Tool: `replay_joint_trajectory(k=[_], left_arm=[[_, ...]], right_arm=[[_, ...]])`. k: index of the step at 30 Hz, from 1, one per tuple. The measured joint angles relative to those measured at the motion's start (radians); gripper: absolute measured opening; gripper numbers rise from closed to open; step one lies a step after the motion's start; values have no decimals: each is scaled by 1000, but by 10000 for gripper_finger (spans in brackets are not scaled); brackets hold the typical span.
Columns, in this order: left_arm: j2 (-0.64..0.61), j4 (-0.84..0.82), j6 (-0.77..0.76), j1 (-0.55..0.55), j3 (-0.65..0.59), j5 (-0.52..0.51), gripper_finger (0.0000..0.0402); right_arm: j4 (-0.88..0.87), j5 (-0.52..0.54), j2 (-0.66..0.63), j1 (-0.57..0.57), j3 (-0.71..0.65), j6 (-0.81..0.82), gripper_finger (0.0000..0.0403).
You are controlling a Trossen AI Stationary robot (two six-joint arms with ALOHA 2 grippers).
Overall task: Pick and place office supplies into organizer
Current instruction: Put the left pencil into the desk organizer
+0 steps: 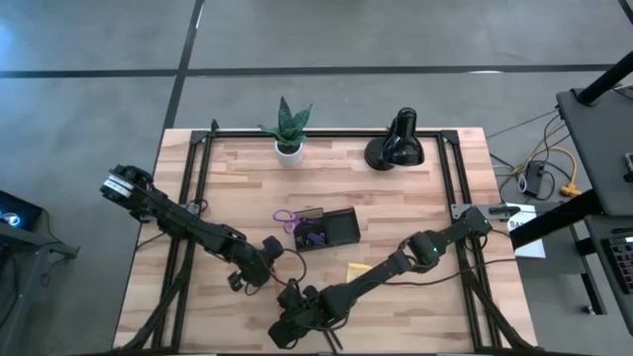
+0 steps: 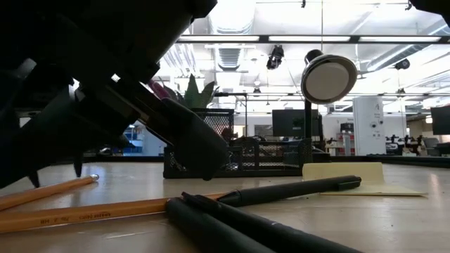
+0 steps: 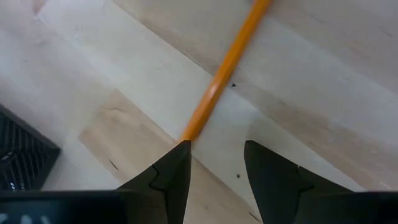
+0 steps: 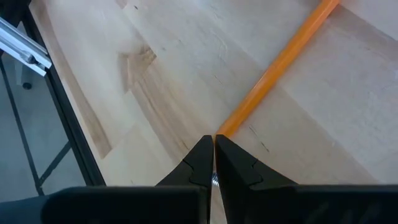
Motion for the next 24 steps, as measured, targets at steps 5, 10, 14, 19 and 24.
replay_joint_trajectory(k=[5, 10, 14, 19, 24], left_arm=[[-4, -25, -20, 1, 3, -7, 138], [-19, -8, 13, 3, 26, -64, 138], [1, 2, 57, 24, 53, -52, 138], [52, -7, 60, 63, 73, 12, 138], [91, -39, 66, 78, 99, 63, 138]], right_arm=[[0, 0, 0, 0, 0, 0, 11], [-2, 2, 0, 0, 0, 3, 11], [-3, 2, 0, 0, 0, 5, 11], [-3, 2, 0, 0, 0, 8, 11], [-4, 2, 0, 0, 0, 8, 11]])
